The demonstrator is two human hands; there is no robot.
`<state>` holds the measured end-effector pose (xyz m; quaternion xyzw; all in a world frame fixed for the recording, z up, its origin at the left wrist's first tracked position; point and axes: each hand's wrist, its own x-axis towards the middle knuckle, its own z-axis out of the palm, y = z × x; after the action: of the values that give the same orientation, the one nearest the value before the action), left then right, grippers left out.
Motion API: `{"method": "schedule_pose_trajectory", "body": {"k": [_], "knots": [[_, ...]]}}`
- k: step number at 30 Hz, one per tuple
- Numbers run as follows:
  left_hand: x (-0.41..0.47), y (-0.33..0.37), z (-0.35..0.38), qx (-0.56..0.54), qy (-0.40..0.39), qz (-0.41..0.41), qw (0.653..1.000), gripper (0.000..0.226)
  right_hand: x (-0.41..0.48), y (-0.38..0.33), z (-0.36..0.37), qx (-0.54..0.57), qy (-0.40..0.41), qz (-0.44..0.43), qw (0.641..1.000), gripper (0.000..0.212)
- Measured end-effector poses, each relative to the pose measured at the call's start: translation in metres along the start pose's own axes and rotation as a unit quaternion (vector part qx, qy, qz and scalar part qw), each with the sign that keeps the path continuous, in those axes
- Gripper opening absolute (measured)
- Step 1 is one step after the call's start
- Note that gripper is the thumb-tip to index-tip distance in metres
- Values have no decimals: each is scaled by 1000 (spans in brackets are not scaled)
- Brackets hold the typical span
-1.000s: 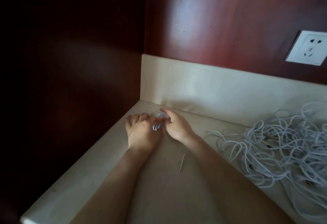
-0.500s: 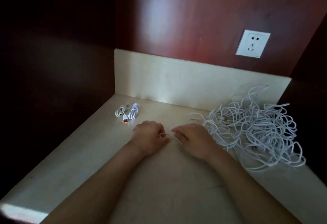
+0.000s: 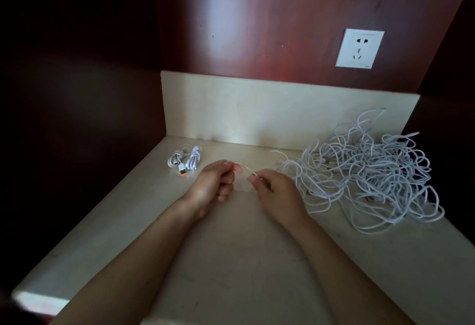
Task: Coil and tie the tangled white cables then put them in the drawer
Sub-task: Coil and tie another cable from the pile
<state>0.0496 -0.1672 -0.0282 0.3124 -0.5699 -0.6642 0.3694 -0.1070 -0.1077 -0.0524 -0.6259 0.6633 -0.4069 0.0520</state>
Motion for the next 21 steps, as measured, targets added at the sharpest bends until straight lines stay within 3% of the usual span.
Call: {"method": "schedule_pose_trajectory", "body": {"k": [4, 11, 17, 21], "knots": [[1, 1, 0, -40, -19, -25, 999, 30, -1, 6, -3, 34, 20, -32, 999, 20], [-4, 3, 10, -52, -79, -13, 995, 28, 0, 8, -17, 37, 92, -45, 994, 33], [-6, 8, 9, 36, -112, -64, 991, 19, -3, 4, -16, -51, 117, -58, 990, 37], [-11, 1, 17, 104, -107, -3, 989, 34, -5, 1, -15, -51, 113, -67, 990, 35]]}}
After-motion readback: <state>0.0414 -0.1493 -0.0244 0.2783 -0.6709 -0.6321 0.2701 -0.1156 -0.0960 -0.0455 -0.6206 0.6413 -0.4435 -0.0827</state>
